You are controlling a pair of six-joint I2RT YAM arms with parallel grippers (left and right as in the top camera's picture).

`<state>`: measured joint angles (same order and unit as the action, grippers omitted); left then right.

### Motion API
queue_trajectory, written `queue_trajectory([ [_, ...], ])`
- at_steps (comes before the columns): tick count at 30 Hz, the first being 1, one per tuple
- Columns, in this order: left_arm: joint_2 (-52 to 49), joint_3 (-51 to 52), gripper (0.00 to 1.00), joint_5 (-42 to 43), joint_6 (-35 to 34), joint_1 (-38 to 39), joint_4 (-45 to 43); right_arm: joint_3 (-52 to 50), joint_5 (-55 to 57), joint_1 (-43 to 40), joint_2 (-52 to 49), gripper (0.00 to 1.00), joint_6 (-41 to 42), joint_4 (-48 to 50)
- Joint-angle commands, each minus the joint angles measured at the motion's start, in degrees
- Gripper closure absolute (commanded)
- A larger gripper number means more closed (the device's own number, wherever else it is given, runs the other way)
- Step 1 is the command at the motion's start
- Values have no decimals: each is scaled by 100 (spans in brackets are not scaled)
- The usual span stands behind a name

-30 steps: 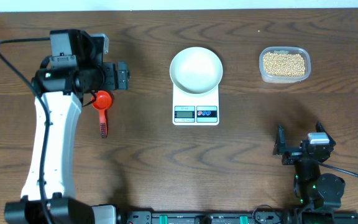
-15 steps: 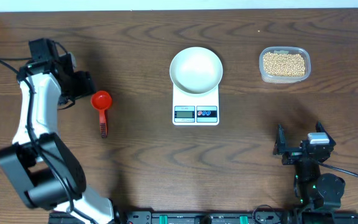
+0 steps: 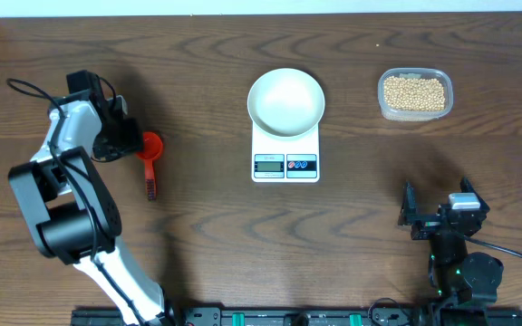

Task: Scoop item into bowl and weigh 50g on scale
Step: 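Lift the red scoop with the left gripper and carry it over the bowl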

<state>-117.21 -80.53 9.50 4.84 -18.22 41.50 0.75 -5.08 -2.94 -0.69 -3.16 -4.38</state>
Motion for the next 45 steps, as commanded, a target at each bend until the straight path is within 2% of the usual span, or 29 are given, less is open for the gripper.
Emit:
queue_trajectory([
  [1, -140, -31, 66, -31, 70, 7, -48, -28, 46, -39, 37, 1, -26, 11],
  [3, -190, -33, 70, -28, 70, 9, -90, -28, 46, -39, 37, 1, -26, 11],
  [9, -227, -33, 92, -4, 44, 28, -197, -28, 46, -39, 37, 1, -26, 11],
  [12, -225, -33, 93, 33, -26, 42, -232, -28, 46, -39, 37, 1, -26, 11],
  [15, -153, -42, 93, 35, -470, 39, -317, -28, 46, -39, 37, 1, -26, 11],
  [18, 74, -125, 93, 76, -1233, 39, -343, -28, 46, -39, 37, 1, -24, 11],
  [27, 1202, -157, 93, 1281, -3764, 127, -516, -28, 46, -39, 37, 1, -26, 11],
  [34, 1390, -151, 93, 1711, -5860, 577, -470, -28, 46, -39, 37, 1, -26, 11],
  [41, 1390, -144, 93, 1727, -7359, 1388, -479, -28, 46, -39, 37, 1, -26, 11],
  [45, 1392, -146, 93, 1733, -7943, 1735, -669, -28, 46, -39, 37, 1, -26, 11],
])
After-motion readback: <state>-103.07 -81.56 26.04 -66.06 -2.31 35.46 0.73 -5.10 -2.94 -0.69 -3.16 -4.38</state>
